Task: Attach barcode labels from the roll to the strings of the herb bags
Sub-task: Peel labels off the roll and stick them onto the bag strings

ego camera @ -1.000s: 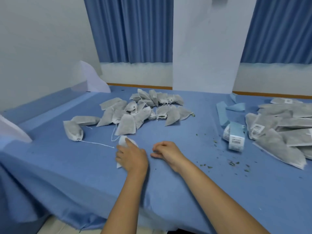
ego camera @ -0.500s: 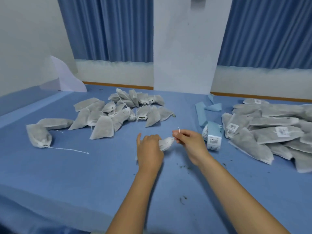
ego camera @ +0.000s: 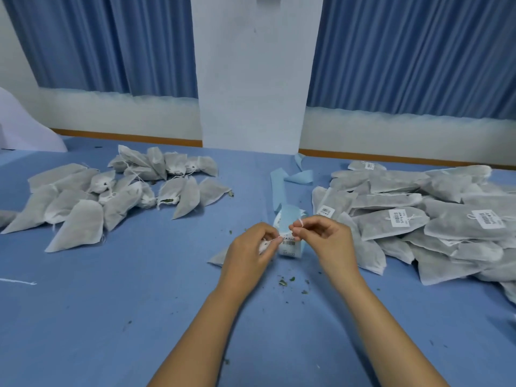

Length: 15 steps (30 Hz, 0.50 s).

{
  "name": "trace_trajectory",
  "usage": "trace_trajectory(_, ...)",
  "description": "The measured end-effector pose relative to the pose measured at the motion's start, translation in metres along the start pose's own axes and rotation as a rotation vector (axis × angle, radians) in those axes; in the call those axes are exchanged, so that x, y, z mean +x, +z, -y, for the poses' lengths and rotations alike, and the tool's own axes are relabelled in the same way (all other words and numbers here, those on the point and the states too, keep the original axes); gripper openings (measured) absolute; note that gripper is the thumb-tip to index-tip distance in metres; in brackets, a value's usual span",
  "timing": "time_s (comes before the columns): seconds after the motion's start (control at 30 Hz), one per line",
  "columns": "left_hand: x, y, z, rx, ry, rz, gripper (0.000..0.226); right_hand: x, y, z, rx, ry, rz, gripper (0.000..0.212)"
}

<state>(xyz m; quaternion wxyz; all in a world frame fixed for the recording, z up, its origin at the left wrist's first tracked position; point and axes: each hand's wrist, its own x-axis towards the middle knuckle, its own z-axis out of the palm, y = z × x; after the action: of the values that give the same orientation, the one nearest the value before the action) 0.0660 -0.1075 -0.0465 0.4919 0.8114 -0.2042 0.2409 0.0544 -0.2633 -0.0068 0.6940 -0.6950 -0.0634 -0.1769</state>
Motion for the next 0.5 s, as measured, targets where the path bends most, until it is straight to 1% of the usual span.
trace_trajectory(0.07,0.002,-0.006,0.001,-0.035,0.03,-0.006,0.014,0.003,-0.005,-0.004,0.024,-0.002,-0.066,0.027)
trace_trajectory(0.1,0.003,-0.008,0.0,-0.063,0.016,0.007,0.016,0.005,-0.007,-0.006,0.026,-0.012,-0.088,0.025)
trace_trajectory(0.2,0.007,-0.008,-0.01,-0.177,-0.139,0.114,0.023,0.007,-0.009,-0.006,-0.007,-0.046,-0.124,0.016)
trace_trajectory(0.27,0.007,-0.009,-0.015,-0.282,-0.22,0.169,0.023,0.007,-0.014,-0.006,0.02,-0.025,-0.152,0.019)
trace_trajectory(0.37,0.004,-0.013,-0.018,-0.512,-0.259,0.136,0.019,0.006,-0.023,-0.004,0.055,0.011,-0.178,0.019)
trace_trajectory(0.43,0.003,-0.012,-0.023,-0.66,-0.237,0.091,0.019,0.003,-0.021,-0.005,-0.059,-0.006,-0.144,0.017)
trace_trajectory(0.5,0.004,-0.012,-0.025,-0.797,-0.239,0.022,0.021,-0.004,-0.011,-0.01,-0.218,-0.04,-0.046,0.012)
